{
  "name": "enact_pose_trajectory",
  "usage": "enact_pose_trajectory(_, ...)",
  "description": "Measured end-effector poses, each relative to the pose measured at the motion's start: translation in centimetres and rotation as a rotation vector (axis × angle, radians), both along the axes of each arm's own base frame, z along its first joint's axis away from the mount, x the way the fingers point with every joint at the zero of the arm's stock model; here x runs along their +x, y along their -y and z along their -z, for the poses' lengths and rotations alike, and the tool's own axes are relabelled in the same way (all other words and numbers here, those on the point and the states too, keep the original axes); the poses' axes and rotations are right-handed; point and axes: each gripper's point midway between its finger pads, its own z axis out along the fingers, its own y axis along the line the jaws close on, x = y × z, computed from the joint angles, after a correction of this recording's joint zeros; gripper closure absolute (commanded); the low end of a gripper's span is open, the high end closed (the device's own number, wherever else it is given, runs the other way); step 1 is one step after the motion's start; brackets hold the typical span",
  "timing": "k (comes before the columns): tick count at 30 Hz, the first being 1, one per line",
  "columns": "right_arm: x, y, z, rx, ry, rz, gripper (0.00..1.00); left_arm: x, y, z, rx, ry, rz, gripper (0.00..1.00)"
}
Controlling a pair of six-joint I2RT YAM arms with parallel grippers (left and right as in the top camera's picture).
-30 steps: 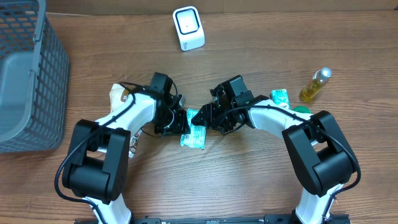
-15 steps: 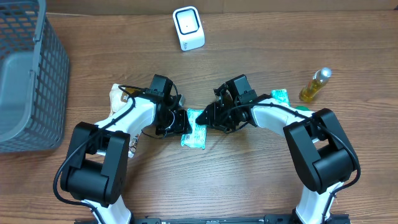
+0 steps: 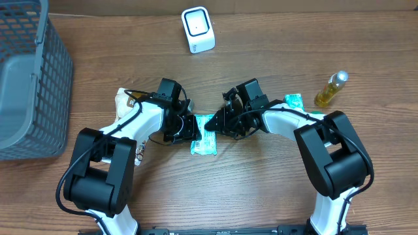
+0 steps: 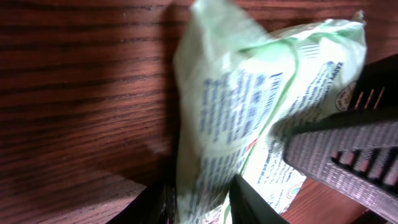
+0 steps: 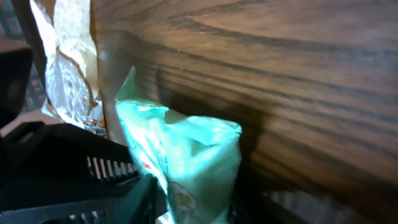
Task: Scan the item barcode
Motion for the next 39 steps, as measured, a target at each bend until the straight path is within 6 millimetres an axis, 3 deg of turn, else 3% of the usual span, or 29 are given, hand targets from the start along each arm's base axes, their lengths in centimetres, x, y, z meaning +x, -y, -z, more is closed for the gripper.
enact_pose_trajectory(4, -0.1, -0.1, 0.4, 0.01, -0.008, -0.005, 0.89, 0.0, 0.0, 0.0, 0.0, 0.0, 0.0, 0.66)
enact_pose_trajectory(8, -0.1, -0.2, 0.3, 0.014, -0.011, -0.006, 0.89, 0.0, 0.0, 0.0, 0.0, 0.0, 0.0, 0.68)
enact_pose_trajectory(10, -0.1, -0.2, 0.3, 0.015, -0.01, -0.009, 0.91, 0.0, 0.0, 0.0, 0.0, -0.001, -0.002, 0.77)
enact_pose_trajectory(14, -0.2, -0.2, 0.3, 0.017, 0.0, -0.02, 0.91, -0.1, 0.2, 0.0, -0.011, -0.006, -0.003, 0.84)
enact_pose_trajectory(29, -1.3, -0.3, -0.2, -0.001, 0.06, -0.111, 0.88, -0.3, -1.2, -0.8, 0.003, 0.0, -0.011, 0.84)
enact_pose_trajectory(32, -1.3, -0.2, -1.0, -0.015, 0.106, -0.134, 0.88, 0.5, -2.1, -2.2, 0.016, 0.058, -0.027, 0.83)
enact_pose_trajectory(36, -1.2, 0.1, -1.8, -0.025, 0.157, -0.156, 0.91, 2.4, -3.8, -6.1, 0.017, 0.204, -0.074, 0.78)
enact_pose_trajectory(39, -1.1, 0.0, -2.0, -0.023, 0.176, -0.168, 0.92, 2.8, -4.3, -8.6, 0.014, 0.28, -0.084, 0.7)
